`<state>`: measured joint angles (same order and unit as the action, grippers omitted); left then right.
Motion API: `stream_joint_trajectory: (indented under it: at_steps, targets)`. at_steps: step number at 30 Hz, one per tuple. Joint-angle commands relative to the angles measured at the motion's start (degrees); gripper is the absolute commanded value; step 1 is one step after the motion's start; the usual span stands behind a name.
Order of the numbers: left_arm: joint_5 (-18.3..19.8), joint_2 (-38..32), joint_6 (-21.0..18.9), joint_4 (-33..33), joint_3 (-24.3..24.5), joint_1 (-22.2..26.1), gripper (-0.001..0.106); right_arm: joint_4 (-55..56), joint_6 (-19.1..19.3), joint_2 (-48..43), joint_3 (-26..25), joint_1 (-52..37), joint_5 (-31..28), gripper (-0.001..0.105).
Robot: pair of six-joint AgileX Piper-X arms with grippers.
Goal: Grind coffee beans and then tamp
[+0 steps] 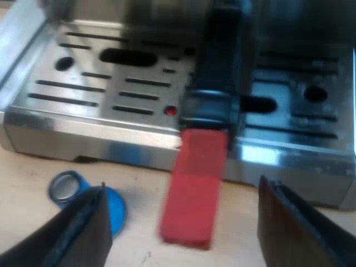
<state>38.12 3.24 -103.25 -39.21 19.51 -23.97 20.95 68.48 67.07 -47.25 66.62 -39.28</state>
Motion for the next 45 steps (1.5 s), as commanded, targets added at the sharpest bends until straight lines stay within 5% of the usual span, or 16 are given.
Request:
stream_joint_trajectory:
  at_steps: [1, 9, 20, 38, 40, 45]
  targets:
    - [0.32, 0.19, -0.64, 0.58, 0.26, -0.2, 0.076, 1.37, -0.61, -0.17, -0.46, -3.09, 4.23, 0.059]
    - [0.32, 0.19, -0.64, 0.58, 0.26, -0.2, 0.076, -0.16, -0.15, 1.11, -0.6, -7.13, 10.03, 0.059]
    - [0.32, 0.19, -0.64, 0.58, 0.26, -0.2, 0.076, -8.36, 3.68, 8.32, -0.6, -7.13, 11.3, 0.059]
    - [0.32, 0.19, -0.64, 0.58, 0.26, -0.2, 0.076, -12.15, 3.79, 11.05, -0.6, -9.1, 12.69, 0.059]
    - [0.32, 0.19, -0.64, 0.58, 0.26, -0.2, 0.076, -12.15, 3.79, 11.05, -0.6, -9.1, 12.69, 0.054]
    - [0.32, 0.19, -0.64, 0.58, 0.26, -0.2, 0.076, -12.15, 3.79, 11.05, -0.6, -9.1, 12.69, 0.014]
